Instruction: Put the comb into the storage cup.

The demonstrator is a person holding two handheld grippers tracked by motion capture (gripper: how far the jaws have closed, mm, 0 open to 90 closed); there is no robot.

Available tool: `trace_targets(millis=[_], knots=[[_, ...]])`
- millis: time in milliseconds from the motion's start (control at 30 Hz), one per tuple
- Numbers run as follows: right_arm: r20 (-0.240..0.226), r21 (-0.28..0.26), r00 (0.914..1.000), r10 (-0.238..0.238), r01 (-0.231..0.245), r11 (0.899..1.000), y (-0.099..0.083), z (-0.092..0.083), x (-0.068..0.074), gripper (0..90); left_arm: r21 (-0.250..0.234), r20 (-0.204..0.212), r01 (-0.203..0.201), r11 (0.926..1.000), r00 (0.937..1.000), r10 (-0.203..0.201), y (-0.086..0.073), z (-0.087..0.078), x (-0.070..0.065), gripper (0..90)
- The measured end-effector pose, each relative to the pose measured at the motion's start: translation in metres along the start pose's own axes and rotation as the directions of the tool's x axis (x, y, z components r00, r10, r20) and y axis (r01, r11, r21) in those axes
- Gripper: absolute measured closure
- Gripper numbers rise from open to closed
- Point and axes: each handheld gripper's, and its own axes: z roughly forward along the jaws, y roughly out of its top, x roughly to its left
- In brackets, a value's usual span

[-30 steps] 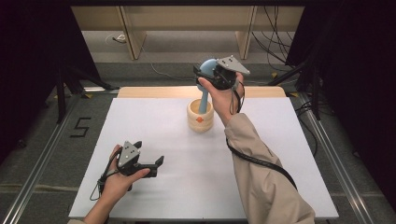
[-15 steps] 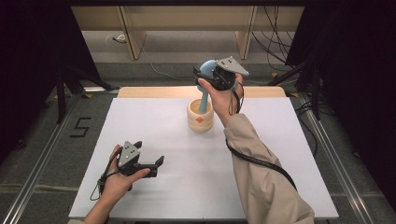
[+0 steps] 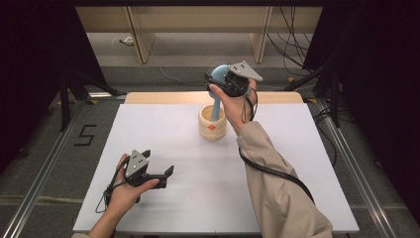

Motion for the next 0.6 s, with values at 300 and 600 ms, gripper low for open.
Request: trace_targets(millis=[300,600], knots=[[0.004,0.0,1.0,-0.003,0.003,1.0,-0.0025,0.0007,-0.0005,20.3,-0.001,-0.002,-0.001,1.0,1.0,0.001,0.0001,-0.0002,0.0002,0.2],[0.008,-0.002,0.9999,-0.01,0.01,1.0,-0.0038,0.0014,0.0,20.3,0.0,-0.003,-0.001,1.0,1.0,0.001,0.0,-0.0002,0.0005,0.2]])
